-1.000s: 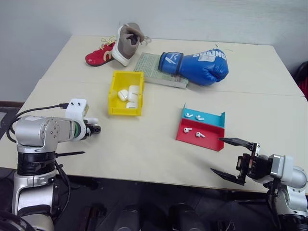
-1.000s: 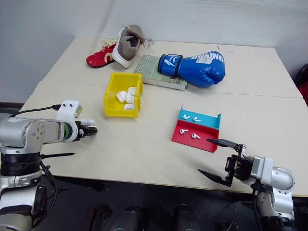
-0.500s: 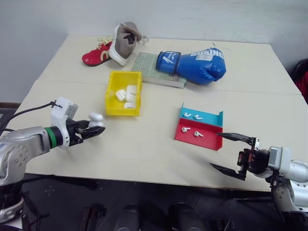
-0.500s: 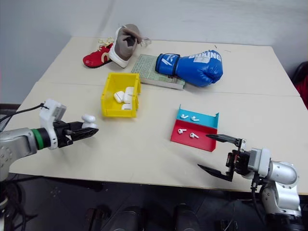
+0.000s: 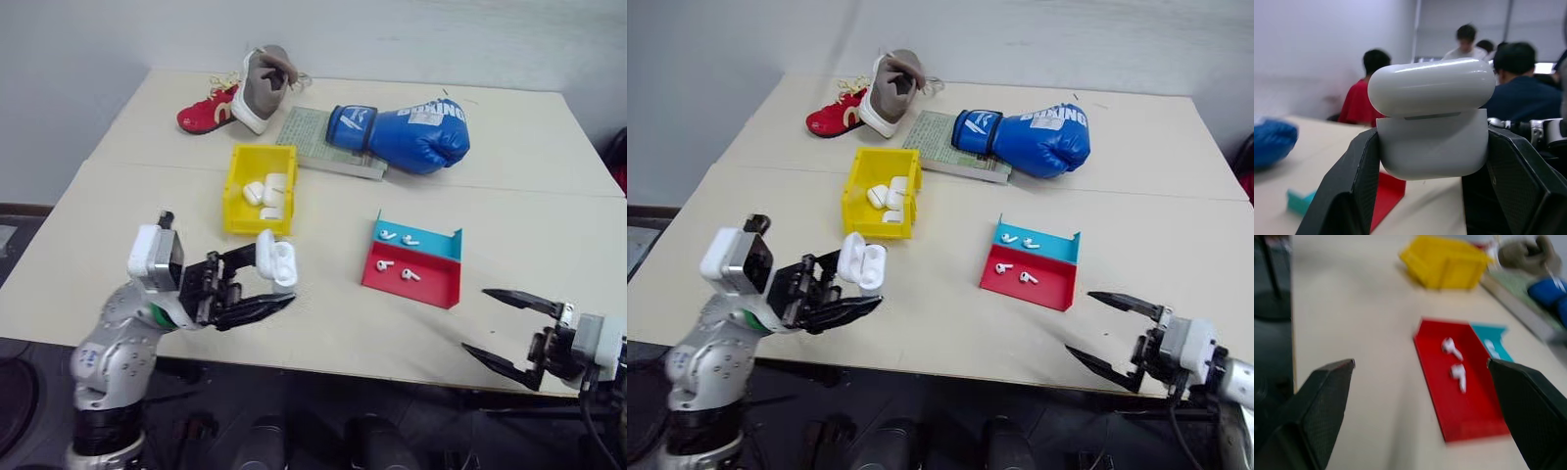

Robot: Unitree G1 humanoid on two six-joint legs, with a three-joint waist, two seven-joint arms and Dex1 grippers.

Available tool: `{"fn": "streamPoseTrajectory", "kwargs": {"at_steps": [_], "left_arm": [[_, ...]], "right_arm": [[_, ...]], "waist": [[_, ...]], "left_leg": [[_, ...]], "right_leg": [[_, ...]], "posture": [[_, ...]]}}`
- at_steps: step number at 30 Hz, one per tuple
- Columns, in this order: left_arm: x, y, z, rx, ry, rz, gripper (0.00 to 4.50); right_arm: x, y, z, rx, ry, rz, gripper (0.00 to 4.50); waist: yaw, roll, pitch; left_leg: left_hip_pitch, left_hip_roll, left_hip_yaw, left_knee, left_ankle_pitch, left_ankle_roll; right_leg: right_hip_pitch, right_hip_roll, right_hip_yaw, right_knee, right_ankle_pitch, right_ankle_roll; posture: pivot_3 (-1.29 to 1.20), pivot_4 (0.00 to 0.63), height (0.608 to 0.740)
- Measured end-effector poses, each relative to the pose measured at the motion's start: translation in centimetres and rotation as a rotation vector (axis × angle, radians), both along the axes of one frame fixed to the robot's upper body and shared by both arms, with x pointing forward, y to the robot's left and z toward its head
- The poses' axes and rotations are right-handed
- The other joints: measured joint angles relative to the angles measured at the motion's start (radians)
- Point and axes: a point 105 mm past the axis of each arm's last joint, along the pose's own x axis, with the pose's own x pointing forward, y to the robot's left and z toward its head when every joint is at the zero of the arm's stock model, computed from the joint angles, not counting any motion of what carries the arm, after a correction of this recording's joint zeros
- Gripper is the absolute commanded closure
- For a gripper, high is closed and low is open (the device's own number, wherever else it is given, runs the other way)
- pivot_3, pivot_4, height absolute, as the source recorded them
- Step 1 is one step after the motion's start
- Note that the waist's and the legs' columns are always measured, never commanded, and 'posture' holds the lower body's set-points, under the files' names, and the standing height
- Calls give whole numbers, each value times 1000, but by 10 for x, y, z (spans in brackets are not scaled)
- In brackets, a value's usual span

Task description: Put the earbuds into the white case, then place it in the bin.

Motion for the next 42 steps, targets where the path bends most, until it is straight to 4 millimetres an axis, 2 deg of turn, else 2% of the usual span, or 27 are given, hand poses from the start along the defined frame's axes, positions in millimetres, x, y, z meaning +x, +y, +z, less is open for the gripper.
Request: {"fn": "streamPoseTrajectory", "kwargs": {"at_steps": [4,8,11,15,17,21,24,31,34,38,42], "left_arm": [[1,-16,-17,-19,-77,-59,1706],[8,-21,-29,-2,-138,-74,1706],[11,-22,-30,-4,-178,-68,1706],[10,-24,-32,-7,-195,-66,1706],[9,-26,-34,1,-205,-67,1706],[10,-27,-35,6,-212,-41,1706],[12,-29,-36,11,-207,-23,1706],[14,-25,-41,50,-182,5,1706],[14,-24,-42,53,-174,14,1706],[15,-21,-45,66,-161,30,1706],[14,-20,-49,64,-141,41,1706]], "right_arm": [[-16,-16,-9,-40,62,-113,0],[-12,-16,-8,-34,110,-194,0],[4,6,15,-99,148,-112,0],[42,54,68,-129,157,-16,0],[50,72,74,-145,213,16,0],[60,95,60,-189,377,19,0],[71,106,57,-275,423,6,0],[91,107,38,-394,490,-81,0],[98,107,33,-416,493,-108,647],[102,104,32,-451,478,-132,2023],[104,99,27,-479,485,-145,2023]], "waist": [[-4,0,0],[-21,0,0],[-33,1,0],[-44,0,0],[-35,0,0],[-10,0,0],[-8,0,0],[-8,0,0],[-13,0,0],[-16,0,0],[-24,0,0]], "left_leg": [[1,0,3,0,0,0],[2,2,4,0,1,0],[4,3,8,0,1,0],[5,4,5,0,2,-1],[2,4,1,-1,1,-2],[-5,1,-2,0,0,0],[-6,0,-2,1,-1,2],[-6,0,-3,1,-1,2],[-6,0,-3,1,0,2],[-6,0,-3,1,0,2],[-6,0,-3,1,0,2]], "right_leg": [[0,1,2,-2,0,0],[0,2,3,-2,0,0],[0,1,4,-1,0,0],[0,1,3,0,0,0],[-2,1,0,-1,0,0],[-5,-1,-2,0,0,0],[-4,-2,-2,-2,1,1],[-4,-2,-3,-7,1,1],[-4,-2,-3,-7,1,1],[-4,-2,-3,-3,1,1],[-4,-2,-3,-2,1,1]], "posture": [[0,150,740],[0,150,740],[0,150,740],[0,150,740],[0,150,740],[0,150,740],[0,150,740],[0,150,740],[0,150,740],[0,150,740],[0,150,740]]}}
